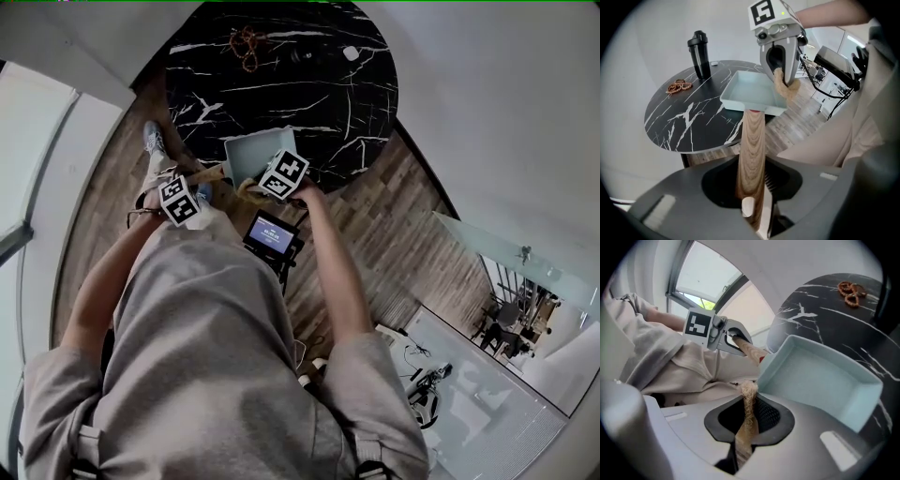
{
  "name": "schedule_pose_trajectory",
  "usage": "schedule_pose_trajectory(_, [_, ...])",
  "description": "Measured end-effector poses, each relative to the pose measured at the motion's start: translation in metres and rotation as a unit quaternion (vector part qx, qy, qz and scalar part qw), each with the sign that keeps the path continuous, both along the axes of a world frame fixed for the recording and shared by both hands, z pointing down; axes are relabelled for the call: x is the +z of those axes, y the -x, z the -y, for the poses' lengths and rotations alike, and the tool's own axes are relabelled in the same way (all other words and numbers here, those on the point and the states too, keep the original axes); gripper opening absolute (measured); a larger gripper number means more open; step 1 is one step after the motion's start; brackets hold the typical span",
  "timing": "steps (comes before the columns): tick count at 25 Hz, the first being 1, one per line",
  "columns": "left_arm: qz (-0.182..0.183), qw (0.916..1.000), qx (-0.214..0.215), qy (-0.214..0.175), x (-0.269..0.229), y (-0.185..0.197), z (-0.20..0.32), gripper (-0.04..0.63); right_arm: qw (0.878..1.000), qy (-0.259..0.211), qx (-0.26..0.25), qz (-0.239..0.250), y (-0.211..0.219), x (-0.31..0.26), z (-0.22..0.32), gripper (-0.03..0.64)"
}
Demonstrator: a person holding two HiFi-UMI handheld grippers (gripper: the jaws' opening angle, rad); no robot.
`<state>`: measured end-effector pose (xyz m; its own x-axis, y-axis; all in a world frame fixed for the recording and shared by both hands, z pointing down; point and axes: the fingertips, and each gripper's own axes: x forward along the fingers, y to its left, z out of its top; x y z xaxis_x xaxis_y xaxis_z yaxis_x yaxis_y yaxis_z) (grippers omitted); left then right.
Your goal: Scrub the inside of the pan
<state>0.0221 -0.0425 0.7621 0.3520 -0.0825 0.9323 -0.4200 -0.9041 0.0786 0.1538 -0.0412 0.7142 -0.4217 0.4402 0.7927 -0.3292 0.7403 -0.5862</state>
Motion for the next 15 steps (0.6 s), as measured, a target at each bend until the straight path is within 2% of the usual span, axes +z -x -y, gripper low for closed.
schedule_pose_trajectory(2, [-0.001,1.0000,-0.002,0.001,0.000,-0.001,-0.001,0.109,0.997,-0.050,0.061,-0.003,-0.019,0.000,0.023,0.048])
schedule_pose_trajectory(3, [-0.001,1.0000,-0.004,0.003,0.000,-0.002,-0.002,0.106,0.991,-0.085,0.104,-0.009,-0.031,0.000,0.040,0.048])
schedule_pose_trajectory(5, [-0.002,0.9999,-0.008,0.010,0.000,-0.002,-0.003,0.104,0.966,-0.163,0.196,-0.030,-0.058,0.001,0.073,0.049])
schedule_pose_trajectory(7, [-0.003,0.9998,-0.011,0.015,-0.001,-0.002,-0.005,0.104,0.930,-0.243,0.267,-0.072,-0.086,0.001,0.099,0.049])
schedule_pose_trajectory(9, [-0.002,0.9998,-0.012,0.017,-0.001,-0.002,-0.006,0.103,0.901,-0.304,0.286,-0.120,-0.105,0.005,0.111,0.049])
schedule_pose_trajectory(10, [-0.002,0.9998,-0.012,0.018,0.000,-0.002,-0.007,0.103,0.894,-0.321,0.281,-0.139,-0.108,0.008,0.112,0.049])
schedule_pose_trajectory(15, [-0.001,0.9997,-0.012,0.024,0.001,-0.003,-0.009,0.101,0.875,-0.360,0.259,-0.193,-0.110,0.024,0.114,0.048])
